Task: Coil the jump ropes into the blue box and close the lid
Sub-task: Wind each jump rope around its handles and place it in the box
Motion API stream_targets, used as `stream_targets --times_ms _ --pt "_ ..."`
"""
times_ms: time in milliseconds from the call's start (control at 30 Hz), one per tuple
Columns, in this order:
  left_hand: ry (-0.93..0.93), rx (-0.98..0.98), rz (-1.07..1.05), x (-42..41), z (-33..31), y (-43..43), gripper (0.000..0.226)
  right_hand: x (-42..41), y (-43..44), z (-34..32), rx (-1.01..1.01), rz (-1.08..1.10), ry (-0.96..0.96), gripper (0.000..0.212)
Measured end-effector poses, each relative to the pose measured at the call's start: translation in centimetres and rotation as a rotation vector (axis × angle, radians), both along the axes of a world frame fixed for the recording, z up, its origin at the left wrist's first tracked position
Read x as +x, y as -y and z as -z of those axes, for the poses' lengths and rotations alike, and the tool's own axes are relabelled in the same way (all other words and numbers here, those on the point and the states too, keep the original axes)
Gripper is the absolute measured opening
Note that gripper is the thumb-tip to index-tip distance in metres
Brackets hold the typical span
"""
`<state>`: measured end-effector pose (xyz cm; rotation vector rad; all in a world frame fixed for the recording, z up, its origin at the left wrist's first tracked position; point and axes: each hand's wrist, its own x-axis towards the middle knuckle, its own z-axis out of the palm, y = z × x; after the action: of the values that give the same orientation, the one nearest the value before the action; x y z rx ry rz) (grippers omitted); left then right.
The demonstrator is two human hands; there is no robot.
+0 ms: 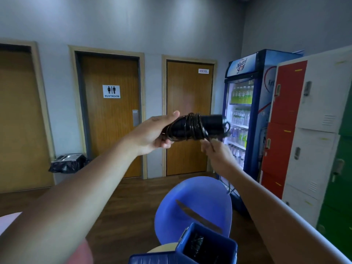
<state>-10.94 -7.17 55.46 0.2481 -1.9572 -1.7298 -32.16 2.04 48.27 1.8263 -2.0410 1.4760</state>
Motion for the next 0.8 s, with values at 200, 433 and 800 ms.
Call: stream_targets --times_ms 200,433,800 --pt "-0.087 -0.138 -0.723 -3.2 -0.6 0.1 0.048 2.6 0.9 0.4 0.107 -0.042 -0.118 0.018" --pt "0.436 -1.354 -0.875 -3.0 2.5 3.5 0.034 1.8 -0.6 -1.0 0.305 0.12 -0.566 0.016" --pt "0.325 -0.647 -0.023 0.5 -0.4 -1.2 0.051 0.5 -0.8 -5.0 0.133 -0.117 -0.178 0.038"
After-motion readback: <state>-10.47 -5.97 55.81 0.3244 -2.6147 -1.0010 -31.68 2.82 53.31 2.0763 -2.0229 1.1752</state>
